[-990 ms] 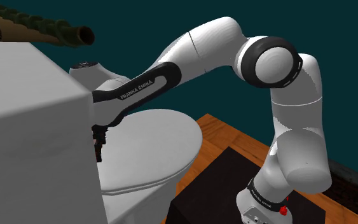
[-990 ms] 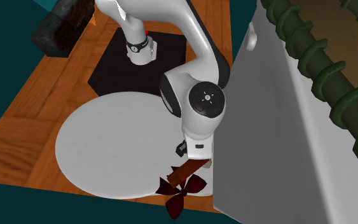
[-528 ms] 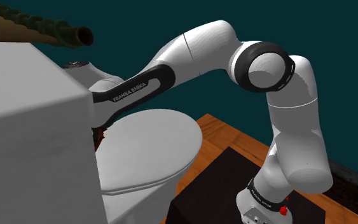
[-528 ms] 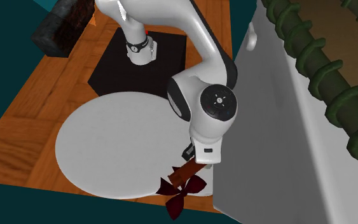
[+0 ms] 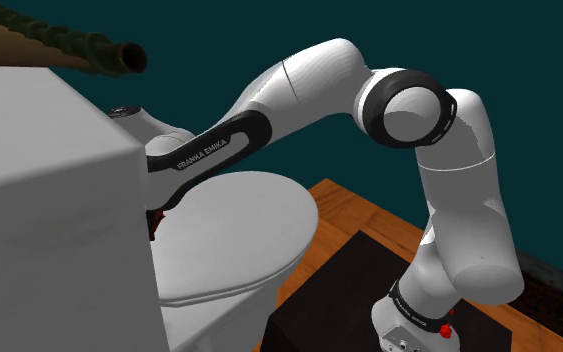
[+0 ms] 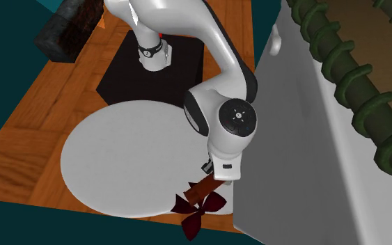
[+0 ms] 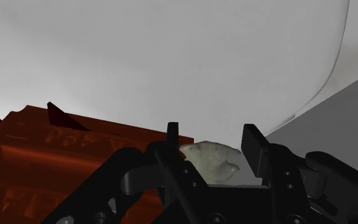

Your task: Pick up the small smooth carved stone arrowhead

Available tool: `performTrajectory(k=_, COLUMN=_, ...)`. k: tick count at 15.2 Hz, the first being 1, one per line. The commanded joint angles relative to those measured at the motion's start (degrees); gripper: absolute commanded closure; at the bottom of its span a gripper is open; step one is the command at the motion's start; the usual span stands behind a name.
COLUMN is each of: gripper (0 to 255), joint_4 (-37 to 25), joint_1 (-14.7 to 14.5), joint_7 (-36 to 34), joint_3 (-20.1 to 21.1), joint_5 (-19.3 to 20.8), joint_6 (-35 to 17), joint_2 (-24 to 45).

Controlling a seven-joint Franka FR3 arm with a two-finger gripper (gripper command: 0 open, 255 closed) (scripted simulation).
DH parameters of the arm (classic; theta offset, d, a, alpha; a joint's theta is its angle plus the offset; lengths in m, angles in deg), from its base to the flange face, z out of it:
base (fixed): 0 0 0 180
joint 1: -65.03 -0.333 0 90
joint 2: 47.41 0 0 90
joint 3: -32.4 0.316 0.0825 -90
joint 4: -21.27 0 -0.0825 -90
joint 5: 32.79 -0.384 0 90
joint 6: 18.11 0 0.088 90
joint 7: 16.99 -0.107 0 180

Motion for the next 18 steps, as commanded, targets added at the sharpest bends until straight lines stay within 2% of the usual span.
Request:
performTrajectory(k=1, gripper=255, joint_4=-0.01, joint_1=0.02, joint_7=0.00, joint_3=-0.04, joint_5=0.02, joint_6=-0.02, joint_2=0.02)
performTrajectory(k=6, gripper=255, joint_4=0.09, joint_1=0.09, joint_7=0.08, joint_3=-0.05, joint_5=0.02, joint_6=-0.09, joint_2=0.00)
performTrajectory(k=18, gripper=255, joint_4=-2.49, joint_1=0.57, joint_7=0.90, joint_3=0.81, joint_5=-1.38, joint_6=6.89, joint_2=-4.51)
